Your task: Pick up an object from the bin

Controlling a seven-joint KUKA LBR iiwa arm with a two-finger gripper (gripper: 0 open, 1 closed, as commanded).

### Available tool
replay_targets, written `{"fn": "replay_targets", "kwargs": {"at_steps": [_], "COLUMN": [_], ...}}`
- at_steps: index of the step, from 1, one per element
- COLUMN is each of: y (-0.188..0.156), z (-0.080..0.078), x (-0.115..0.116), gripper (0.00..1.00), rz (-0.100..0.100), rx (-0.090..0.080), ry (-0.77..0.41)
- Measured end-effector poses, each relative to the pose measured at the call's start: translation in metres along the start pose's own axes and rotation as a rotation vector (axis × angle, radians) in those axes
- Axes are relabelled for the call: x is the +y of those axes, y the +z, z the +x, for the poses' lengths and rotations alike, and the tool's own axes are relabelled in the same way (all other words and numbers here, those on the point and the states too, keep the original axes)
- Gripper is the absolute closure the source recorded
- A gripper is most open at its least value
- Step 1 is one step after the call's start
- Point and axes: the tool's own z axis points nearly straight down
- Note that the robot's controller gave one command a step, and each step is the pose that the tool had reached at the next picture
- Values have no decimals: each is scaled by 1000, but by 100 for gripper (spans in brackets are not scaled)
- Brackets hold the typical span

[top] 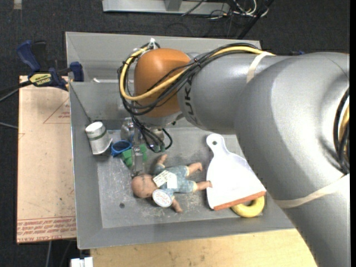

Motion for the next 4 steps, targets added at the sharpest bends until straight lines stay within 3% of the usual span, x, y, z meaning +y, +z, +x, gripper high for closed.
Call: {"fn": "replay_targets", "kwargs": {"at_steps": [1,4], "y": [2,-4], "z": [-12,-12], "x": [-13,-12], "gripper": [100,100], "rz": [-1,-2], "rx": [-1,-1], "ry": [29,29]}}
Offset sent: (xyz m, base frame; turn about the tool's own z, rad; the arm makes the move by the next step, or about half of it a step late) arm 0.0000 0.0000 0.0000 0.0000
